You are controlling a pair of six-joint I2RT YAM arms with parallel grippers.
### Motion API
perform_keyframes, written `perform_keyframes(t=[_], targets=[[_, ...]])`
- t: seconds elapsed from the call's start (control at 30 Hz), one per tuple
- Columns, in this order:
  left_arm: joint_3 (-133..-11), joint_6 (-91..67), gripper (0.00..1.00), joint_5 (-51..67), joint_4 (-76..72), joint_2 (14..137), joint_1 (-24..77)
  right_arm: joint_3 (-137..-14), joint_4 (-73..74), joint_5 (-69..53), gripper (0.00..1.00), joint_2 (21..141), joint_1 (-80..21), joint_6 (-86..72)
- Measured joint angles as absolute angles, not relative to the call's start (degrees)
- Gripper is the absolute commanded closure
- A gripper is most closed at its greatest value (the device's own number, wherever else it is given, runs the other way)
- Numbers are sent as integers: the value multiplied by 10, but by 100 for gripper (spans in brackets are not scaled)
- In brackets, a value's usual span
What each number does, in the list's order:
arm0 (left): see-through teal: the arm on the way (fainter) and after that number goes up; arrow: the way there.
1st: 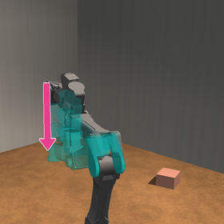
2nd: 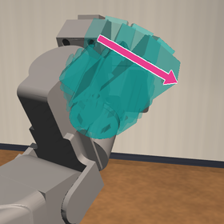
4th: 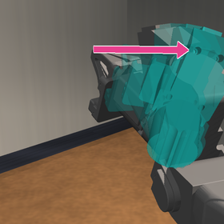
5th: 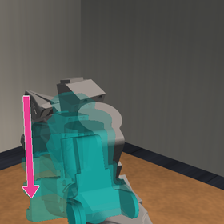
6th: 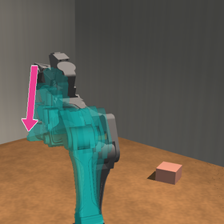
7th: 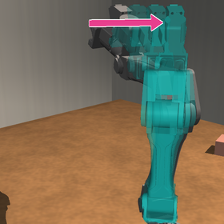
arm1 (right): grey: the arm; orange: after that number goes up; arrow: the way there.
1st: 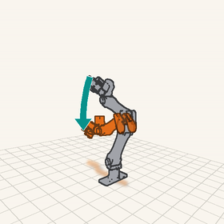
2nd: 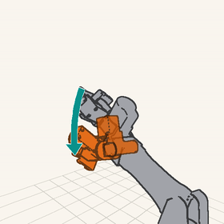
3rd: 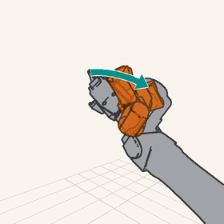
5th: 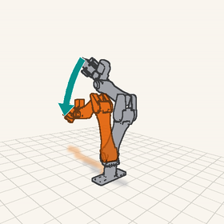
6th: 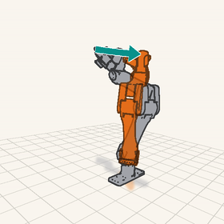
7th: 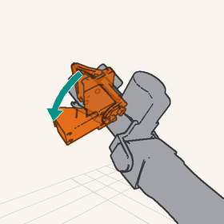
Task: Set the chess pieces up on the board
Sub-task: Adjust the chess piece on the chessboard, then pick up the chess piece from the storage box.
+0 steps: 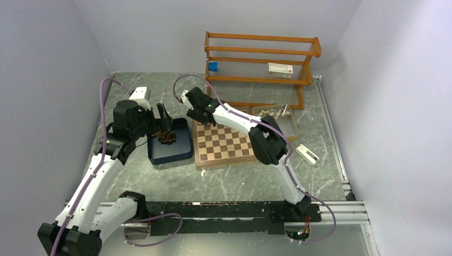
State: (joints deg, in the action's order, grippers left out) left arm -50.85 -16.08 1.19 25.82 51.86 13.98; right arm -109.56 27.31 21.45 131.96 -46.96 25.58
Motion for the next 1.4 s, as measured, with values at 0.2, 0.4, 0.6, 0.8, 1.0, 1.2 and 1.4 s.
perform_keyframes(t=[0.2, 0.4, 0.6, 0.8, 1.0, 1.2, 1.4], targets=[[-509, -161, 2, 12, 258, 519, 140, -1096, 278, 214, 28, 1316, -470, 255], [-509, -161, 2, 12, 258, 519, 140, -1083, 285, 208, 27, 1276, -469, 239], [-509, -161, 1, 12, 258, 525, 140, -1020, 274, 194, 5, 1174, -465, 194], [-509, -161, 1, 28, 255, 543, 140, -932, 241, 137, 0, 1057, -420, 100], [-521, -164, 8, 83, 257, 574, 140, -813, 203, 79, 0, 971, -322, -3], [-534, -156, 11, 109, 254, 577, 141, -702, 181, 58, 32, 913, -239, -72], [-496, -140, 12, 107, 252, 565, 141, -666, 166, 57, 71, 912, -149, -107]])
